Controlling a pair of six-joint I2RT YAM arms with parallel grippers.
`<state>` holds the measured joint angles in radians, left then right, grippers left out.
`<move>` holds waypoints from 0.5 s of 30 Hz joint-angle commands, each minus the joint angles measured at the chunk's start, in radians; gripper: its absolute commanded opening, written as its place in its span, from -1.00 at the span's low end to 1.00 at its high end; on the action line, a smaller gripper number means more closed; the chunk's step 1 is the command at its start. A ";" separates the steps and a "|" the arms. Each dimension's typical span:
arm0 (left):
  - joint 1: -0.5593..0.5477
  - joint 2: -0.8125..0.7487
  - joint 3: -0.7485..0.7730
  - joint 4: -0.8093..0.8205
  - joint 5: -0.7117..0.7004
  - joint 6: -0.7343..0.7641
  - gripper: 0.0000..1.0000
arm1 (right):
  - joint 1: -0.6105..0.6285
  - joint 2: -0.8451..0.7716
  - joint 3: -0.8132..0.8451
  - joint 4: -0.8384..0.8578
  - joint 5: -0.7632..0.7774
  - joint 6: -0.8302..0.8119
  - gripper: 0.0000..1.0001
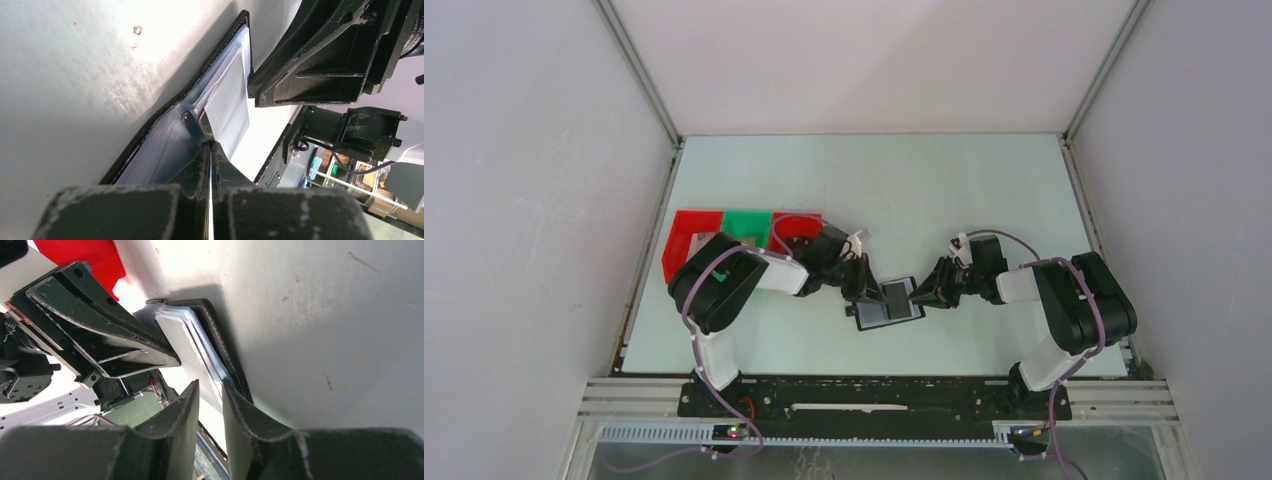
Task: Take the credit cards out of the card holder
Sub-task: Remove the credit card from the card holder.
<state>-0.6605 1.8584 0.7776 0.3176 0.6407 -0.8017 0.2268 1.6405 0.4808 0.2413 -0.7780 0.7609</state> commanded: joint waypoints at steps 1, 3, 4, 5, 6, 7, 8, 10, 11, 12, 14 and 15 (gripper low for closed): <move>0.006 -0.013 -0.043 -0.090 0.026 0.070 -1.00 | -0.008 0.053 -0.033 -0.095 0.216 -0.054 -0.31; 0.006 -0.014 -0.044 -0.104 0.029 0.081 -1.00 | -0.009 0.051 -0.033 -0.094 0.216 -0.054 -0.31; 0.006 -0.016 -0.046 -0.110 0.031 0.085 -1.00 | -0.010 0.052 -0.033 -0.095 0.218 -0.053 -0.31; 0.006 -0.019 -0.047 -0.117 0.032 0.092 -1.00 | -0.010 0.052 -0.033 -0.095 0.219 -0.052 -0.31; 0.007 -0.020 -0.046 -0.124 0.033 0.097 -1.00 | -0.012 0.052 -0.032 -0.094 0.218 -0.052 -0.31; 0.007 -0.023 -0.045 -0.129 0.035 0.102 -1.00 | -0.012 0.051 -0.033 -0.095 0.219 -0.052 -0.31; 0.008 -0.021 -0.043 -0.134 0.040 0.105 -1.00 | -0.012 0.052 -0.033 -0.095 0.219 -0.050 -0.31; 0.007 -0.018 -0.037 -0.142 0.052 0.109 -1.00 | -0.013 0.054 -0.033 -0.094 0.218 -0.050 -0.31; 0.008 -0.017 -0.034 -0.144 0.060 0.111 -1.00 | -0.013 0.054 -0.033 -0.094 0.218 -0.050 -0.31; 0.007 -0.015 -0.030 -0.149 0.062 0.114 -1.00 | -0.014 0.054 -0.033 -0.094 0.217 -0.051 -0.31; 0.007 -0.017 -0.028 -0.156 0.059 0.120 -1.00 | -0.015 0.052 -0.033 -0.094 0.216 -0.050 -0.31; 0.008 -0.020 -0.028 -0.156 0.060 0.121 -1.00 | -0.015 0.051 -0.032 -0.094 0.215 -0.050 -0.31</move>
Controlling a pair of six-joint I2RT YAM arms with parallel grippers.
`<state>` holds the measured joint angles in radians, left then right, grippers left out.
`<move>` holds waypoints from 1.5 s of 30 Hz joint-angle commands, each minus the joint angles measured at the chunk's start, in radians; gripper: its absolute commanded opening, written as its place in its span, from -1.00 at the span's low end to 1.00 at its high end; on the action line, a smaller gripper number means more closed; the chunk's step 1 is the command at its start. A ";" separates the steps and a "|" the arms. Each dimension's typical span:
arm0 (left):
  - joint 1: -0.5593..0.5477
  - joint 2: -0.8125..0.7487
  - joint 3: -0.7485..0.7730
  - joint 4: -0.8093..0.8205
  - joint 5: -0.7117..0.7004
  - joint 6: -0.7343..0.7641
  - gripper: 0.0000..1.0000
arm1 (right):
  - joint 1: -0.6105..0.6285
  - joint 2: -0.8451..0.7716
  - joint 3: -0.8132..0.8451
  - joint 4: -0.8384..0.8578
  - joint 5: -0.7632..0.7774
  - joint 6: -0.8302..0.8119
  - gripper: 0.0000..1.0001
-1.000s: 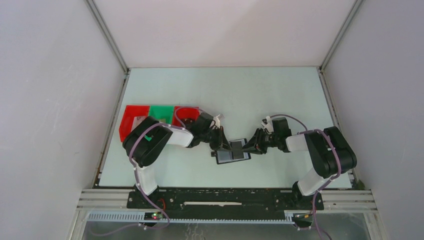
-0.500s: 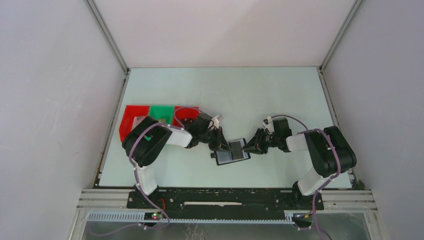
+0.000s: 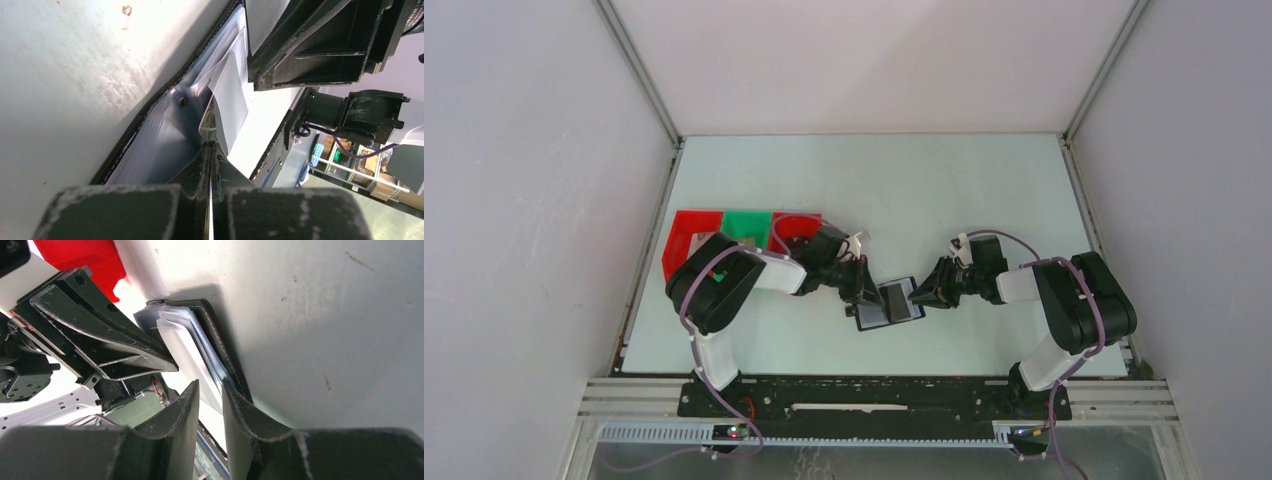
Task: Take the credit cards out of the card holder
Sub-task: Remove the credit card from the card holder.
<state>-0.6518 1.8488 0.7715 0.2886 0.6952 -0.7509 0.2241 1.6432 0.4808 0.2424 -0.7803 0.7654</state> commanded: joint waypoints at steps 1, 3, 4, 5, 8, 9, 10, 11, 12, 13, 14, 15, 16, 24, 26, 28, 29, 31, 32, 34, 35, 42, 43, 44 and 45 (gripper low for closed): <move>-0.001 -0.013 -0.021 -0.129 0.006 0.070 -1.00 | -0.013 0.049 -0.033 -0.095 0.219 -0.055 -0.31; 0.001 -0.022 -0.021 -0.137 0.005 0.075 -1.00 | -0.012 0.048 -0.033 -0.097 0.218 -0.055 -0.31; 0.003 -0.026 -0.021 -0.147 0.008 0.078 -1.00 | -0.013 0.047 -0.033 -0.097 0.217 -0.055 -0.31; 0.006 -0.033 -0.023 -0.154 0.009 0.085 -1.00 | -0.014 0.047 -0.033 -0.097 0.217 -0.054 -0.31; 0.017 -0.047 -0.027 -0.173 0.010 0.095 -1.00 | -0.014 0.049 -0.032 -0.094 0.216 -0.054 -0.31; 0.021 -0.049 -0.028 -0.177 0.010 0.097 -1.00 | -0.014 0.050 -0.033 -0.093 0.216 -0.055 -0.31; 0.026 -0.049 -0.027 -0.178 0.010 0.097 -1.00 | -0.014 0.050 -0.033 -0.092 0.215 -0.055 -0.31; 0.031 -0.047 -0.024 -0.178 0.011 0.096 -1.00 | -0.014 0.048 -0.033 -0.092 0.211 -0.055 -0.31; 0.036 -0.044 -0.019 -0.178 0.013 0.093 -1.00 | -0.014 0.046 -0.033 -0.092 0.208 -0.054 -0.31; 0.037 -0.040 -0.012 -0.178 0.013 0.090 -1.00 | -0.014 0.041 -0.033 -0.092 0.203 -0.056 -0.31; 0.038 -0.035 -0.004 -0.177 0.013 0.084 -1.00 | -0.014 0.033 -0.033 -0.092 0.198 -0.057 -0.31; 0.038 -0.029 0.005 -0.175 0.013 0.076 -1.00 | -0.013 0.024 -0.033 -0.092 0.191 -0.058 -0.31; 0.038 -0.022 0.013 -0.166 0.016 0.065 -1.00 | -0.013 0.012 -0.033 -0.092 0.183 -0.058 -0.31; 0.049 0.003 0.084 -0.216 0.035 0.076 -1.00 | 0.019 -0.116 -0.026 -0.116 0.174 -0.064 -0.26; 0.050 0.022 0.128 -0.275 0.074 0.126 -1.00 | 0.039 -0.139 -0.013 -0.131 0.190 -0.074 -0.24; 0.050 0.030 0.163 -0.347 0.090 0.166 -1.00 | 0.061 -0.151 -0.001 -0.141 0.204 -0.081 -0.24; 0.052 0.028 0.175 -0.375 0.086 0.183 -1.00 | 0.070 -0.154 0.006 -0.144 0.210 -0.082 -0.24; 0.057 0.023 0.194 -0.413 0.078 0.201 -1.00 | 0.086 -0.164 0.016 -0.147 0.221 -0.081 -0.23; 0.062 0.018 0.200 -0.424 0.077 0.205 -1.00 | 0.094 -0.170 0.019 -0.148 0.227 -0.081 -0.23; 0.072 0.014 0.219 -0.456 0.074 0.221 -1.00 | 0.119 -0.176 0.031 -0.153 0.241 -0.086 -0.22; 0.077 0.018 0.239 -0.482 0.078 0.236 -1.00 | 0.127 -0.176 0.037 -0.153 0.243 -0.089 -0.22; 0.103 0.050 0.314 -0.620 0.071 0.318 -1.00 | 0.168 -0.154 0.065 -0.137 0.234 -0.083 -0.22; 0.105 0.052 0.319 -0.633 0.067 0.327 -1.00 | 0.169 -0.154 0.067 -0.134 0.232 -0.083 -0.22; 0.108 0.051 0.320 -0.637 0.065 0.329 -1.00 | 0.170 -0.155 0.069 -0.130 0.230 -0.082 -0.22; 0.112 0.051 0.318 -0.639 0.065 0.331 -1.00 | 0.171 -0.157 0.070 -0.128 0.227 -0.082 -0.22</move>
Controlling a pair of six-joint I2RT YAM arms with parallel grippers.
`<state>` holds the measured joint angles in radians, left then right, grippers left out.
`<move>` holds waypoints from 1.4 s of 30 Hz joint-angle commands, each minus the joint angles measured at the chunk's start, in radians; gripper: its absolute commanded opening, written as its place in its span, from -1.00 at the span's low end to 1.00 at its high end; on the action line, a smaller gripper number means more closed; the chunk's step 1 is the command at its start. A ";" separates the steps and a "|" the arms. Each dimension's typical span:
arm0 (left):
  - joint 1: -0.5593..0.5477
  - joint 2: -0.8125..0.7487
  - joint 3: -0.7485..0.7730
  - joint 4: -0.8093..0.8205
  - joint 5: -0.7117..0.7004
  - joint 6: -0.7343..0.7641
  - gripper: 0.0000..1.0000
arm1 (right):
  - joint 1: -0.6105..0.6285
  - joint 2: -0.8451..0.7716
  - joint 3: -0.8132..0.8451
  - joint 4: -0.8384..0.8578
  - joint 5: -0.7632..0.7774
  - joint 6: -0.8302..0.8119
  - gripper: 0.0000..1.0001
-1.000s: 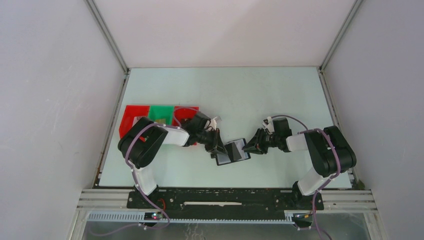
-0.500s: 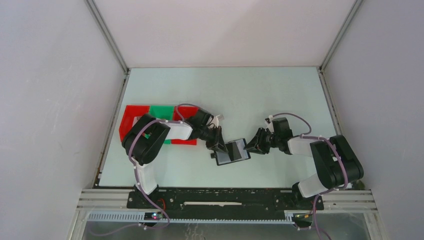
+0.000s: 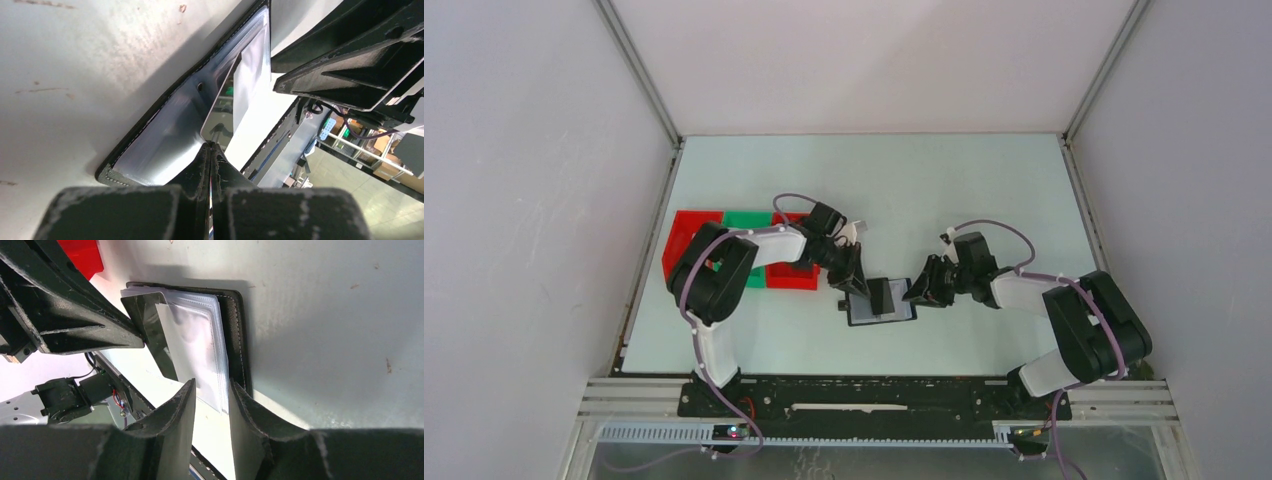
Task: Take the credit cards out of the card holder
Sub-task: Remove the credit card from the card holder.
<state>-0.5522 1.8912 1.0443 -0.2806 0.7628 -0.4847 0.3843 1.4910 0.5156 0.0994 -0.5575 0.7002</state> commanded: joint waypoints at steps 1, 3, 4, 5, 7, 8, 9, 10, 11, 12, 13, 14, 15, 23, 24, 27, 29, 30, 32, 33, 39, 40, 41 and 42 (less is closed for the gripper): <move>0.016 0.009 0.045 -0.070 -0.002 0.066 -1.00 | 0.014 -0.005 0.037 0.016 0.005 -0.017 -0.22; 0.019 0.007 0.045 -0.075 0.001 0.074 -1.00 | 0.020 -0.003 0.042 0.016 0.004 -0.016 -0.22; 0.020 0.005 0.045 -0.076 0.002 0.077 -1.00 | 0.022 -0.002 0.045 0.016 0.006 -0.016 -0.22; 0.020 0.003 0.045 -0.081 0.003 0.082 -1.00 | 0.026 0.001 0.048 0.017 0.006 -0.014 -0.22; 0.023 -0.001 0.049 -0.096 0.001 0.094 -1.00 | 0.029 0.006 0.054 0.021 0.005 -0.011 -0.22; 0.025 -0.005 0.047 -0.102 0.001 0.099 -1.00 | 0.031 0.007 0.056 0.024 0.005 -0.007 -0.22; 0.028 -0.009 0.045 -0.104 0.001 0.102 -1.00 | 0.034 0.009 0.058 0.027 0.004 -0.004 -0.22; 0.031 -0.013 0.043 -0.109 0.001 0.106 -1.00 | 0.036 0.010 0.060 0.031 0.003 0.000 -0.22; 0.035 -0.018 0.040 -0.112 0.003 0.110 -1.00 | 0.039 0.011 0.064 0.033 0.003 0.003 -0.22; 0.038 -0.024 0.038 -0.115 0.003 0.116 -1.00 | 0.042 0.011 0.067 0.036 0.001 0.006 -0.22; 0.041 -0.031 0.036 -0.120 0.005 0.120 -1.00 | 0.045 0.011 0.069 0.038 0.003 0.011 -0.22; 0.044 -0.039 0.036 -0.126 0.007 0.123 -1.00 | 0.048 0.012 0.073 0.041 0.004 0.014 -0.22; 0.047 -0.048 0.034 -0.129 0.010 0.126 -1.00 | 0.050 0.012 0.076 0.044 0.003 0.016 -0.21; 0.054 -0.125 0.032 -0.156 0.026 0.133 -1.00 | 0.052 0.005 0.080 0.043 -0.003 0.020 -0.18; 0.054 -0.132 0.026 -0.151 0.036 0.128 -1.00 | 0.049 -0.001 0.080 0.034 0.003 0.015 -0.12; 0.055 -0.156 0.010 -0.145 0.042 0.125 -1.00 | 0.030 -0.030 0.072 -0.001 0.026 -0.004 0.06; 0.055 -0.165 0.003 -0.147 0.046 0.129 -1.00 | 0.007 -0.048 0.068 -0.001 0.016 -0.013 0.11; 0.055 -0.167 0.000 -0.149 0.046 0.132 -1.00 | 0.000 -0.055 0.067 0.002 0.005 -0.020 0.13; 0.055 -0.167 -0.005 -0.149 0.048 0.135 -1.00 | -0.007 -0.066 0.067 0.009 -0.013 -0.028 0.16; 0.055 -0.168 -0.007 -0.149 0.047 0.136 -1.00 | -0.008 -0.071 0.068 0.014 -0.022 -0.027 0.17; 0.055 -0.167 -0.005 -0.143 0.053 0.133 -1.00 | 0.015 -0.077 0.069 0.057 -0.072 -0.019 0.18; 0.055 -0.162 -0.005 -0.143 0.055 0.133 -1.00 | 0.025 -0.075 0.070 0.066 -0.079 -0.013 0.18; 0.055 -0.157 -0.004 -0.141 0.057 0.133 -1.00 | 0.036 -0.068 0.074 0.072 -0.081 -0.009 0.17; 0.055 -0.150 -0.003 -0.136 0.062 0.132 -1.00 | 0.052 -0.061 0.081 0.077 -0.081 -0.001 0.17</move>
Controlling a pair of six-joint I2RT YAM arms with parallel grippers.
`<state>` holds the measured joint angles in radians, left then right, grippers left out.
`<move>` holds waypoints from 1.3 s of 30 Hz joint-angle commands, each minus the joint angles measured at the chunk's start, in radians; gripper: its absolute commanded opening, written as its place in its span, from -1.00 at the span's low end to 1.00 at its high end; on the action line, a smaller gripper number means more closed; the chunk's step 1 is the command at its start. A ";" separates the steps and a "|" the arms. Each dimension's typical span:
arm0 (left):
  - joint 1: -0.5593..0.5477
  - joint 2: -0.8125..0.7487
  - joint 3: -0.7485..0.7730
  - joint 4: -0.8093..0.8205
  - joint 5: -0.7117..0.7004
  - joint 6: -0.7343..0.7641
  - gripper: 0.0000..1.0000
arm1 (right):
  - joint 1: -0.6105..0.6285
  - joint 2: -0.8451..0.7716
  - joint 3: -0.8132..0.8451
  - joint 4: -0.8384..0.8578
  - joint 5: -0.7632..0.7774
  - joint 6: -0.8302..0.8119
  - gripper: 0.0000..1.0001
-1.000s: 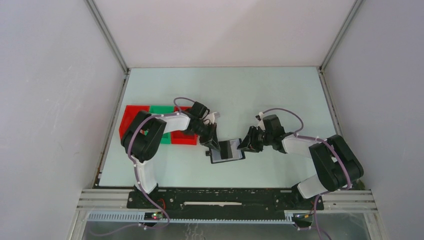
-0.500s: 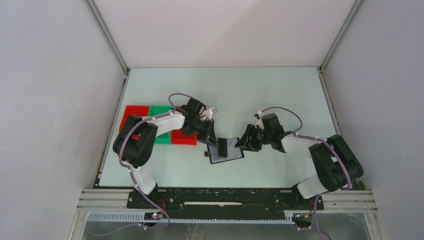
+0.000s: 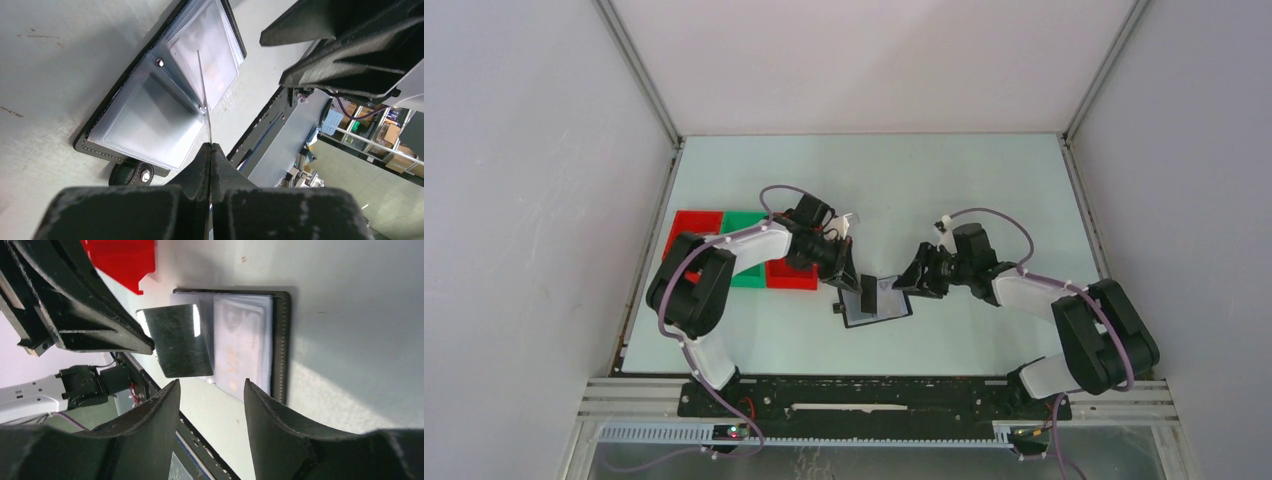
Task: Take the credit cards out of the card holder
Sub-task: Remove the credit card from the card holder, then place the credit card in the storage box.
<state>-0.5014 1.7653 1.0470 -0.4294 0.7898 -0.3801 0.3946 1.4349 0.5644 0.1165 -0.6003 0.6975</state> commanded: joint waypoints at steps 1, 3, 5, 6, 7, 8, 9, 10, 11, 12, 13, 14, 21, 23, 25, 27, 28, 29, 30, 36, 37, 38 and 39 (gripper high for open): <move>0.004 -0.019 -0.007 0.016 0.041 0.026 -1.00 | 0.050 0.006 0.035 0.068 -0.038 0.008 0.16; 0.004 -0.013 -0.010 0.024 0.044 0.025 -1.00 | 0.069 0.031 0.043 0.094 -0.040 0.034 0.13; 0.004 -0.009 -0.011 0.027 0.046 0.024 -1.00 | 0.080 0.060 0.042 0.140 -0.048 0.055 0.12; 0.004 -0.010 -0.012 0.030 0.049 0.024 -1.00 | 0.081 0.077 0.042 0.157 -0.055 0.064 0.12; 0.004 -0.011 -0.014 0.033 0.053 0.024 -1.00 | 0.081 0.092 0.042 0.176 -0.061 0.068 0.13; 0.004 -0.012 -0.015 0.032 0.058 0.025 -1.00 | 0.082 0.105 0.042 0.196 -0.069 0.073 0.14; 0.004 -0.014 -0.016 0.031 0.061 0.029 -1.00 | 0.081 0.117 0.042 0.222 -0.081 0.078 0.16; 0.004 -0.017 -0.017 0.030 0.067 0.031 -1.00 | 0.081 0.127 0.041 0.245 -0.093 0.085 0.18; 0.004 -0.019 -0.018 0.030 0.075 0.035 -1.00 | 0.081 0.135 0.040 0.261 -0.095 0.091 0.19; 0.004 -0.021 -0.019 0.030 0.082 0.037 -1.00 | 0.081 0.141 0.040 0.277 -0.094 0.094 0.20; 0.004 -0.021 -0.020 0.029 0.084 0.040 -1.00 | 0.080 0.147 0.040 0.291 -0.096 0.096 0.19; 0.006 -0.021 -0.023 0.029 0.088 0.043 -1.00 | 0.079 0.152 0.040 0.309 -0.102 0.098 0.19; 0.007 -0.024 -0.034 0.032 0.112 0.058 -1.00 | 0.072 0.225 0.037 0.429 -0.162 0.134 0.27; 0.009 -0.031 -0.038 0.035 0.126 0.059 -1.00 | 0.069 0.241 0.031 0.463 -0.172 0.149 0.29; 0.013 -0.042 -0.040 0.038 0.137 0.061 -1.00 | 0.066 0.256 0.023 0.488 -0.181 0.161 0.30; 0.016 -0.049 -0.042 0.040 0.152 0.064 -1.00 | 0.062 0.267 0.011 0.526 -0.198 0.179 0.31; 0.018 -0.052 -0.042 0.042 0.161 0.064 -1.00 | 0.059 0.274 0.005 0.550 -0.212 0.191 0.31; 0.018 -0.054 -0.044 0.046 0.168 0.062 -1.00 | 0.055 0.282 -0.004 0.596 -0.229 0.208 0.31; 0.019 -0.056 -0.043 0.047 0.172 0.062 -1.00 | 0.050 0.291 -0.015 0.648 -0.252 0.232 0.30; 0.023 -0.065 -0.045 0.055 0.190 0.058 -1.00 | 0.015 0.353 -0.064 0.890 -0.362 0.357 0.27; 0.024 -0.064 -0.045 0.056 0.193 0.058 -1.00 | 0.012 0.357 -0.069 0.918 -0.376 0.371 0.26; 0.024 -0.065 -0.046 0.058 0.198 0.059 -1.00 | 0.008 0.361 -0.073 0.937 -0.390 0.381 0.25; 0.026 -0.066 -0.046 0.059 0.201 0.060 -1.00 | 0.004 0.363 -0.075 0.947 -0.399 0.387 0.24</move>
<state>-0.4839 1.7481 1.0264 -0.3958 0.9371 -0.3466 0.4137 1.7870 0.5041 0.8795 -0.9115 1.0077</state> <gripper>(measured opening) 0.004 0.630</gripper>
